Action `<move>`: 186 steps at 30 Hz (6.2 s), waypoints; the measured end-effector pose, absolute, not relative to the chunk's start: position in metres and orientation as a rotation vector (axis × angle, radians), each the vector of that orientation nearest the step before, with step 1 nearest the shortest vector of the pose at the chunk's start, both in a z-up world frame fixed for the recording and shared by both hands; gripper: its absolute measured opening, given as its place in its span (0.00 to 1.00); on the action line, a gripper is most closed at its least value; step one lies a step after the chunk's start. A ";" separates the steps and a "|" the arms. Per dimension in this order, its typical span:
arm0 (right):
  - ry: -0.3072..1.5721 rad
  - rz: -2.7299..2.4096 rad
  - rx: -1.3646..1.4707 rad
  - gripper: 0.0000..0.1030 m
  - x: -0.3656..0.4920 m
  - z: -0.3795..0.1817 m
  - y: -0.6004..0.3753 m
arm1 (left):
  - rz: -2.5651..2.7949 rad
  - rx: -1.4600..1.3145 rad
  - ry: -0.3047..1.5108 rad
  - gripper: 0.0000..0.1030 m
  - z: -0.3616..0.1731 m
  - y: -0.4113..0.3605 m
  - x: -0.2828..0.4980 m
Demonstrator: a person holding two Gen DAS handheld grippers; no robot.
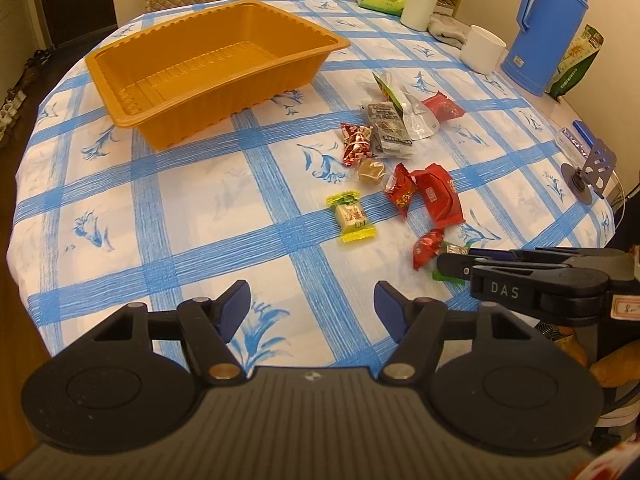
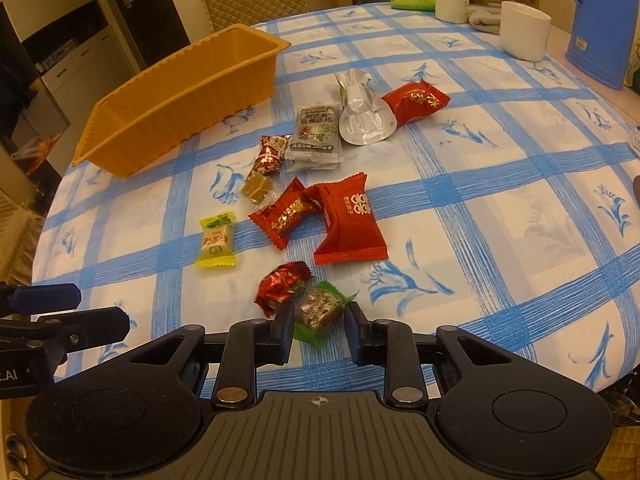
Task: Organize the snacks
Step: 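Reach the right tool to the green-wrapped brown candy and grasp it, then grasp the yellow-green wrapped candy with the left tool while the right holds its candy, then carry both candies over the orange tray while the right tool releases its candy, then open the left tool to drop the yellow candy into the tray, then move both open tools back toward the red candies on the cloth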
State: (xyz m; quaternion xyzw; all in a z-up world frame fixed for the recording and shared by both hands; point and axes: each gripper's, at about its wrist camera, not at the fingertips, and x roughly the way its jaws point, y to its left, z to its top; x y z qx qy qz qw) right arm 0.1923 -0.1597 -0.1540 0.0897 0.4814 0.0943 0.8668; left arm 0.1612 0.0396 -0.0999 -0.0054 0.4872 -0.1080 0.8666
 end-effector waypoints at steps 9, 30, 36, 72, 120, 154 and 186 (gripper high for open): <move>1.004 0.214 0.143 0.26 0.198 -0.155 -0.159 | -0.253 0.006 1.030 0.63 -0.106 0.031 0.175; 0.989 0.188 0.172 0.25 0.208 -0.138 -0.192 | -0.272 -0.006 1.049 0.36 -0.127 0.001 0.222; 0.979 0.178 0.182 0.25 0.207 -0.133 -0.204 | -0.246 -0.014 1.057 0.29 -0.136 -0.007 0.236; 0.878 0.512 0.114 0.25 0.194 -0.086 -0.223 | 0.054 -0.063 0.896 0.18 -0.051 0.000 0.154; 0.908 0.588 0.121 0.25 0.440 -0.102 -0.050 | -0.013 -0.097 0.973 0.18 -0.082 0.121 0.379; 0.848 0.535 0.173 0.62 0.411 -0.083 -0.069 | -0.046 -0.110 0.906 0.52 -0.063 0.137 0.368; 0.803 0.632 0.160 0.64 0.263 -0.041 -0.169 | 0.010 -0.164 0.787 0.54 -0.005 0.048 0.199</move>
